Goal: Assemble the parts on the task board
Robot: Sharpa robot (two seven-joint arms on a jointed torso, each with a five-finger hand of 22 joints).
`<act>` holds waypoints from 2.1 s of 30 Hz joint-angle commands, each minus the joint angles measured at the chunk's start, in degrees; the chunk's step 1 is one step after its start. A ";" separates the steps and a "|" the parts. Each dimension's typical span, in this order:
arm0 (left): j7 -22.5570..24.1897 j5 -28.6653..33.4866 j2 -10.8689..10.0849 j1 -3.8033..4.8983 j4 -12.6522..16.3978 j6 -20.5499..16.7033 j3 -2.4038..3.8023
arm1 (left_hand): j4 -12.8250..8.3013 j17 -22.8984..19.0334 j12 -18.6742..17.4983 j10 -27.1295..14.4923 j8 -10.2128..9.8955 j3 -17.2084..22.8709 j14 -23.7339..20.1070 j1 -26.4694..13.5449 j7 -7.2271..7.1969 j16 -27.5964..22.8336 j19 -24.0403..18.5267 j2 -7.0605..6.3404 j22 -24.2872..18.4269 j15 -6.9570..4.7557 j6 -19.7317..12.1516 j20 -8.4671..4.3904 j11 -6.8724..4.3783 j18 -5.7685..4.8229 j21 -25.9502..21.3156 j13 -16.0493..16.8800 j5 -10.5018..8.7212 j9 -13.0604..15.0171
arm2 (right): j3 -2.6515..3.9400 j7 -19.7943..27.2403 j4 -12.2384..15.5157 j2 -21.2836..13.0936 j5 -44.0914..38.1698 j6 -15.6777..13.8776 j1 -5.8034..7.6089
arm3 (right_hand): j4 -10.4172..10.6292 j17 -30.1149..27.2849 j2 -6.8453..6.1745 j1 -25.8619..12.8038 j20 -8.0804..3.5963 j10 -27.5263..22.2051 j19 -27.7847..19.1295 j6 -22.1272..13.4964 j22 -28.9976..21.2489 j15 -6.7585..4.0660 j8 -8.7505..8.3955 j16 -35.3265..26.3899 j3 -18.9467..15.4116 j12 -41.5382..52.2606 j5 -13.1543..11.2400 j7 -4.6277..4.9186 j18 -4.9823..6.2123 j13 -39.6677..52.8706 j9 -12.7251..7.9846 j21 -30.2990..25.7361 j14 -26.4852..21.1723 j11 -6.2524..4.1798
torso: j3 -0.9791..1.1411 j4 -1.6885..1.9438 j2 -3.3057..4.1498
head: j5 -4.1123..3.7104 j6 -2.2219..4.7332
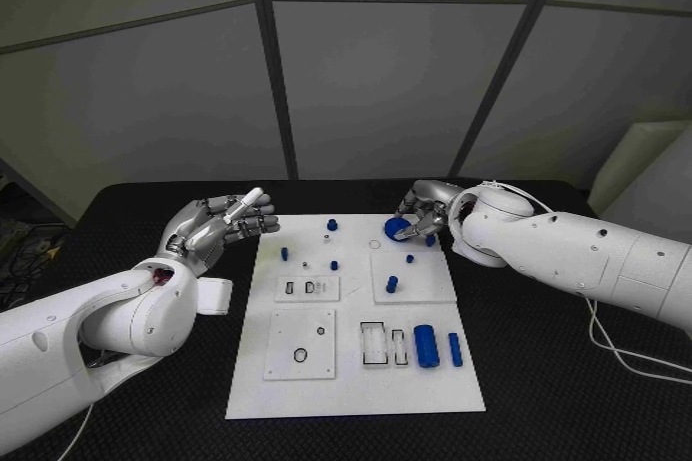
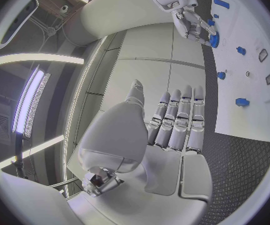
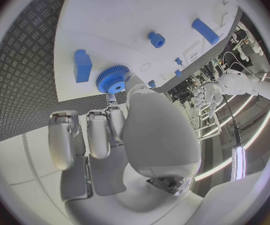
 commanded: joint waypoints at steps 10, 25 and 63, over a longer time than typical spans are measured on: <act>0.04 -0.36 0.11 0.08 -0.07 0.74 0.06 | -0.37 -0.09 -0.47 0.23 -0.33 -0.18 0.02 -0.07 0.60 -0.37 -0.50 0.43 -0.08 0.09 0.20 -0.06 0.07 -0.75 0.10 -0.04 0.02 -0.06 | -0.03 0.69 0.09 0.39 -1.58 1.88 0.04 | -2.49 5.07 4.06 1.44 -0.26 1.73 6.00 5.66 15.01 -0.24 1.83 0.78 1.62 3.41 0.37 -0.91 -0.83 5.93 1.47 0.60 3.98 -0.78 | -0.06 0.19 0.01 | -0.35 -0.35; -0.14 -0.36 0.06 0.07 -0.10 0.79 0.05 | -0.43 -0.10 -0.55 0.19 -0.38 -0.26 -0.01 -0.10 0.64 -0.46 -0.55 0.42 -0.11 0.12 0.16 -0.05 0.11 -0.76 0.07 -0.05 0.01 -0.08 | -0.03 3.61 1.39 0.24 -3.34 -2.96 0.02 | -5.18 5.94 5.86 3.07 -0.88 1.97 6.04 7.30 15.07 -0.83 1.65 1.20 2.73 4.00 0.35 -1.33 -0.84 6.63 2.02 0.63 4.13 -1.18 | -0.03 0.19 0.00 | -0.37 -0.10; -0.70 -0.36 -0.08 0.06 -0.02 0.77 0.05 | -0.71 -0.15 -0.94 -0.01 -0.66 -0.60 -0.10 -0.22 0.79 -0.88 -0.85 0.38 -0.28 0.24 -0.12 0.03 0.25 -0.80 -0.09 -0.08 -0.02 -0.16 | -0.03 2.41 1.74 1.44 -3.76 -0.68 0.02 | -5.89 4.72 3.73 0.14 0.26 -0.97 6.04 0.45 15.07 0.53 -0.35 0.47 0.49 -1.49 -0.37 0.17 -0.84 2.38 0.61 0.63 3.78 0.04 | -0.10 0.30 0.00 | -0.52 -0.26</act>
